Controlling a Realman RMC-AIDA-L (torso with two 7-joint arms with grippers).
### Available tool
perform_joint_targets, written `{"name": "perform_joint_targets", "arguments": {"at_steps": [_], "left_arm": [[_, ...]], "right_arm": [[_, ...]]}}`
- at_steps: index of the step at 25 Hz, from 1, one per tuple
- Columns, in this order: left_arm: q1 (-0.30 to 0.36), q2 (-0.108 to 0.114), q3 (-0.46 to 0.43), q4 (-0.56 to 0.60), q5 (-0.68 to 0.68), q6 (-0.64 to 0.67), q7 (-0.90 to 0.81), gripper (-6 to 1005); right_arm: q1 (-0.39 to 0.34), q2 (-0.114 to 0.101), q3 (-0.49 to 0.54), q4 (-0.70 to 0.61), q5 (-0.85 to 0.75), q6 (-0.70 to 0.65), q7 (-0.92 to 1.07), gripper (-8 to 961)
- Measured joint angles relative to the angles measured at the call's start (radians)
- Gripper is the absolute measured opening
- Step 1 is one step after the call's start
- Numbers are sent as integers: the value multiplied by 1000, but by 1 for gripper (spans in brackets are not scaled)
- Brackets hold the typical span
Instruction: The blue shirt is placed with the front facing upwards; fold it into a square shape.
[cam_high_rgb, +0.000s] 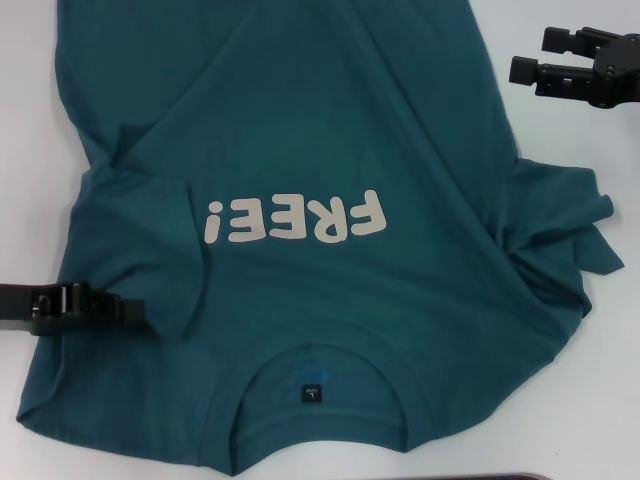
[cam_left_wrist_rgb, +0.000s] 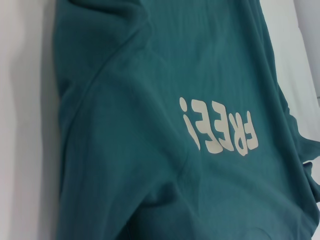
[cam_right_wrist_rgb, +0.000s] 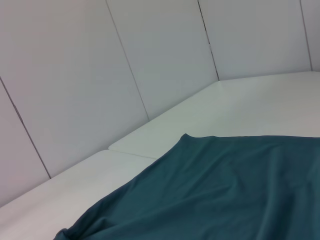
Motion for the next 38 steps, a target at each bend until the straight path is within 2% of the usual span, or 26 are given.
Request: {"name": "perform_joint_targets", "arguments": {"at_steps": [9, 20, 26, 29, 35, 38], "left_arm": [[-19, -19, 22, 3, -3, 29, -11, 32], [-38, -60, 61, 2, -9, 57, -30, 32], [-32, -59, 53, -59, -31, 84, -32, 31], [-23, -46, 52, -92, -32, 81, -37, 32], [-10, 7, 33, -100, -25, 46, -39, 36], [0, 21, 33, -83, -16, 7, -39, 38]], "right_arm": [[-2, 0, 0, 0, 0, 0, -1, 907], [-6, 0, 0, 0, 0, -1, -15, 906], [-6, -1, 0, 0, 0, 0, -18, 905], [-7, -2, 1, 0, 0, 0, -20, 905], [-6, -1, 7, 0, 0, 1, -21, 904], [-4, 0, 9, 0, 0, 1, -21, 904]]}}
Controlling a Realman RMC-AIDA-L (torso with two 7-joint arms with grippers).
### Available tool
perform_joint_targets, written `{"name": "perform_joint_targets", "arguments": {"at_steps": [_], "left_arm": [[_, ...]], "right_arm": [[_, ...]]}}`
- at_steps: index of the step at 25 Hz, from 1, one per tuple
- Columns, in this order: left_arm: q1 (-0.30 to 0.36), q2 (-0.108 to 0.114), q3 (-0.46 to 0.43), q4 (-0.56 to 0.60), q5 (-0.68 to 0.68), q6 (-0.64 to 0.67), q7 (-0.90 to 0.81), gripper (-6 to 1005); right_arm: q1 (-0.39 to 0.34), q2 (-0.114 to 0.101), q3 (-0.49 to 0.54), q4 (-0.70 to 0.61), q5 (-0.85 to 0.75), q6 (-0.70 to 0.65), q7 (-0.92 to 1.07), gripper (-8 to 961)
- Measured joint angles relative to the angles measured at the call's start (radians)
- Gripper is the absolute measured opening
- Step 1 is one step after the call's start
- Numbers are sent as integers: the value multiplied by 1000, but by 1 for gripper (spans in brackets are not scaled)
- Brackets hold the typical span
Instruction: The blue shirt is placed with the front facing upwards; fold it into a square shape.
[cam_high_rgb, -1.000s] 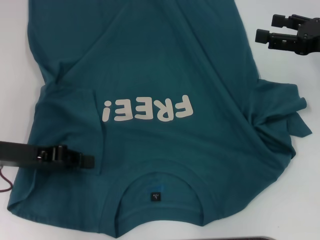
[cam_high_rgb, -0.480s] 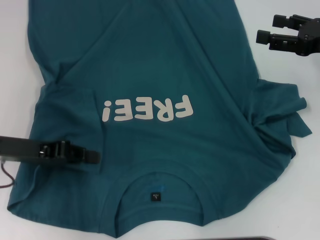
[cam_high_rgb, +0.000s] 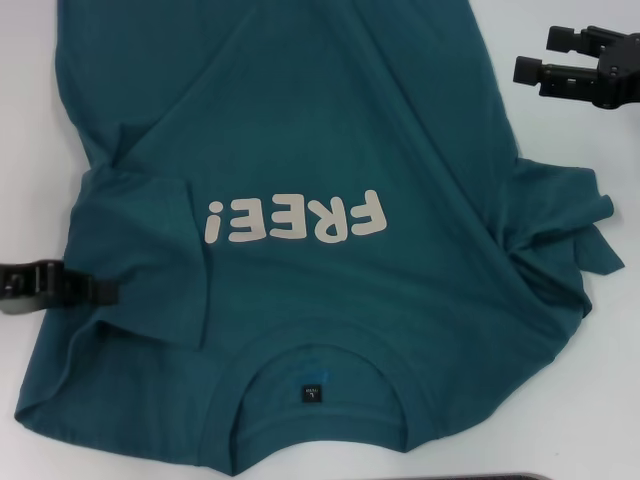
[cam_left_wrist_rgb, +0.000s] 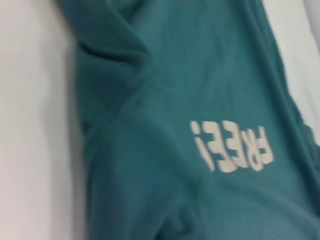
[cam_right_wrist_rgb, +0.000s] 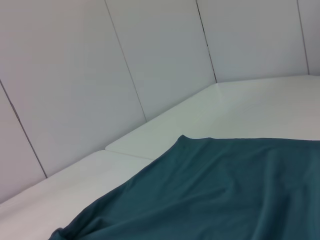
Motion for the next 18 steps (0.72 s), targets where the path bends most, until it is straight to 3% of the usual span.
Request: {"name": "perform_joint_targets", "arguments": {"at_steps": [7, 18], "left_arm": [[9, -6, 13, 35, 34, -57, 8, 44], [-3, -46, 78, 63, 50, -98, 15, 52]], "right_arm": [[8, 0, 1, 0, 0, 0, 2, 904], [13, -1, 1, 0, 0, 0, 1, 903]]}}
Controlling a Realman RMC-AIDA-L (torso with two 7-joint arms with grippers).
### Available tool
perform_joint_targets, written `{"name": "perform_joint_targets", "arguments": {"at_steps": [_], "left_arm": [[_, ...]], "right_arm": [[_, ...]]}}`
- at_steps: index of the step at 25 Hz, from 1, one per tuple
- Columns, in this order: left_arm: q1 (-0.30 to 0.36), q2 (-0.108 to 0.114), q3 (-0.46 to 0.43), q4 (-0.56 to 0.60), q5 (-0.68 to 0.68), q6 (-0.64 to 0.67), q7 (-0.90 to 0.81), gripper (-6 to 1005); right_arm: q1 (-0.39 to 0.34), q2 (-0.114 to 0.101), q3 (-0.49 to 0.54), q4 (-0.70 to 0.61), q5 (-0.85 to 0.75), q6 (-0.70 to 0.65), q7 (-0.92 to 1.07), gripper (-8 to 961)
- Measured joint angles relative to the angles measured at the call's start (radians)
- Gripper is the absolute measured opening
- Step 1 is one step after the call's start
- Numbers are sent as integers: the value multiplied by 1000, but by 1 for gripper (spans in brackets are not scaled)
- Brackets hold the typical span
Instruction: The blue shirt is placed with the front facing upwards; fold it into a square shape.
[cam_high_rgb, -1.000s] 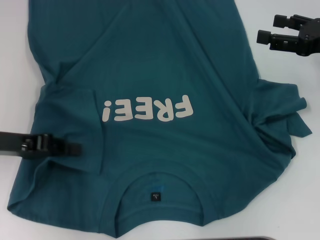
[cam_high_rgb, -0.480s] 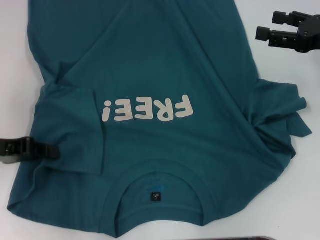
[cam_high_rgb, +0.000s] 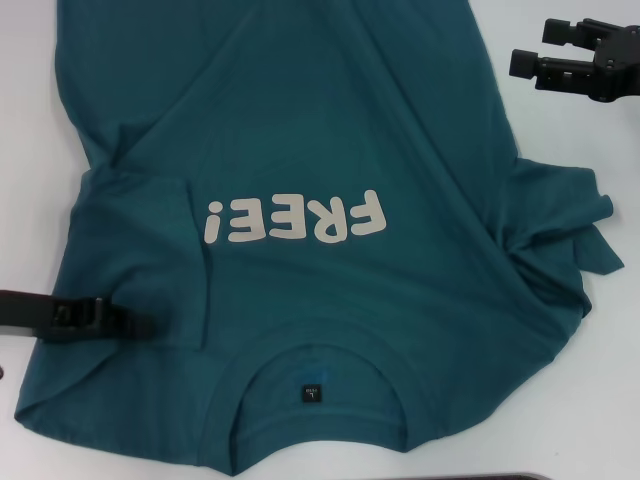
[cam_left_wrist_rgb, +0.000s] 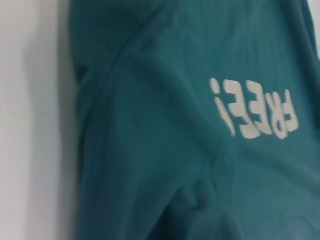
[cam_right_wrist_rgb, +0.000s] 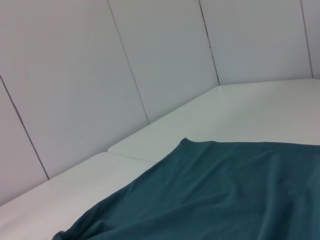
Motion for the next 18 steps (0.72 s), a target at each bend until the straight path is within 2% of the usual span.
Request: {"name": "perform_joint_targets", "arguments": {"at_steps": [5, 10, 14, 18], "left_arm": [[-4, -5, -6, -13, -55, 49, 22, 56], [-6, 12, -28, -15, -189, 83, 65, 60], [-13, 17, -82, -12, -290, 82, 102, 63], [-20, 23, -126, 7, -363, 76, 154, 66]], "right_arm": [[0, 0, 0, 0, 0, 0, -1, 902], [-8, -5, 0, 0, -3, 2, 0, 902], [-19, -16, -5, -2, -26, -1, 35, 901], [-47, -35, -8, -25, -71, -19, 126, 901]]}}
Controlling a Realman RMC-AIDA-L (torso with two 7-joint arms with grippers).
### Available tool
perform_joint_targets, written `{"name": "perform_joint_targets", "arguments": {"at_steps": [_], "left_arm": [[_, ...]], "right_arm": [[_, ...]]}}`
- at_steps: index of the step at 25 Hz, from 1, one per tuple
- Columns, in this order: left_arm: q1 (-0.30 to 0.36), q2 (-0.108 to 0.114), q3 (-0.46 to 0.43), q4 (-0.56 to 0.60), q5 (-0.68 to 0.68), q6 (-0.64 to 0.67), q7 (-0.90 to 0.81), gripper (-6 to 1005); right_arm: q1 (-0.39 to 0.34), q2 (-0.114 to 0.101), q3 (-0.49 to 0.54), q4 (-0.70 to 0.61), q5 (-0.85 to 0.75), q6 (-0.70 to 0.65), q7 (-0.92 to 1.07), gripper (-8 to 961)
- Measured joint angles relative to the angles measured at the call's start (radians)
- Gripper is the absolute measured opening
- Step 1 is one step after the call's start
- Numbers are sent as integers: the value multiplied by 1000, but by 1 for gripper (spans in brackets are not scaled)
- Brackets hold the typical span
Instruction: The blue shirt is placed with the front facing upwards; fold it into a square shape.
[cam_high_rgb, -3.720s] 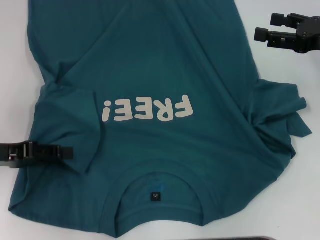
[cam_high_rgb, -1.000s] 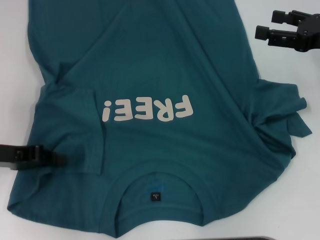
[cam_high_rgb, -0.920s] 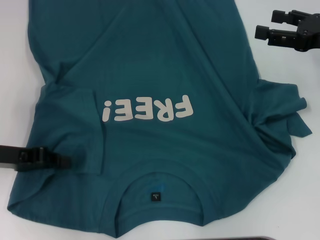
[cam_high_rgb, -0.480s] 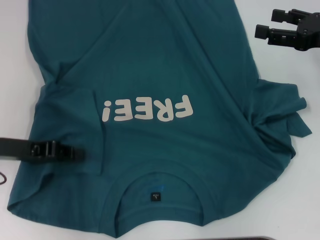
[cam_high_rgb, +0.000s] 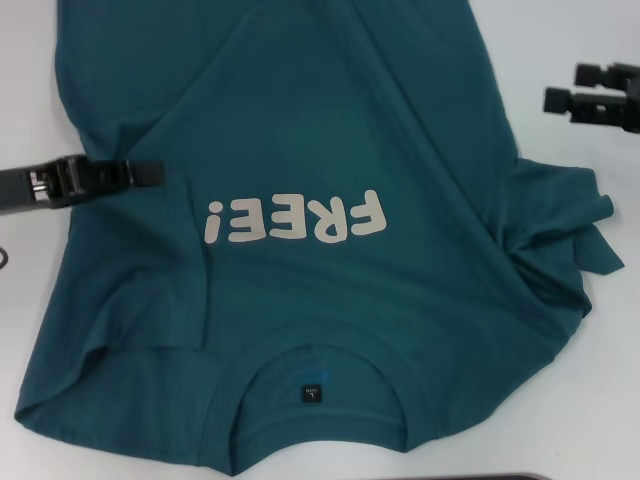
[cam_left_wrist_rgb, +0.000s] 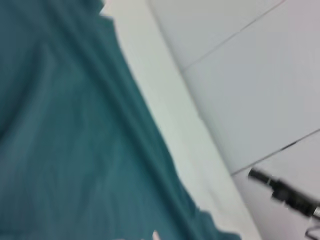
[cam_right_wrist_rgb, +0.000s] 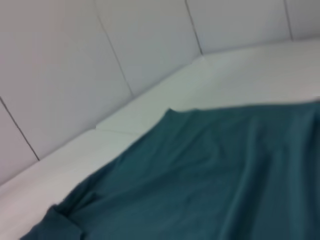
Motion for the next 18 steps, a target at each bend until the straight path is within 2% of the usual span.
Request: {"name": "perform_joint_targets", "arguments": {"at_steps": [2, 8, 13, 15, 18], "left_arm": [[-1, -1, -7, 9, -22, 0, 20, 68], [-2, -8, 0, 15, -27, -27, 54, 185], [-5, -2, 5, 41, -20, -43, 88, 282], [-6, 2, 6, 56, -14, -53, 101, 523], [-6, 6, 6, 76, -9, -66, 115, 624]], "right_arm": [[-13, -9, 0, -20, -35, -12, 52, 901], [-52, -43, 7, -74, -149, -62, 215, 900], [-66, -65, 9, -79, -201, -68, 322, 900], [-67, -67, 10, -79, -226, -62, 348, 900], [-63, -67, 11, -76, -250, -55, 378, 900]]}}
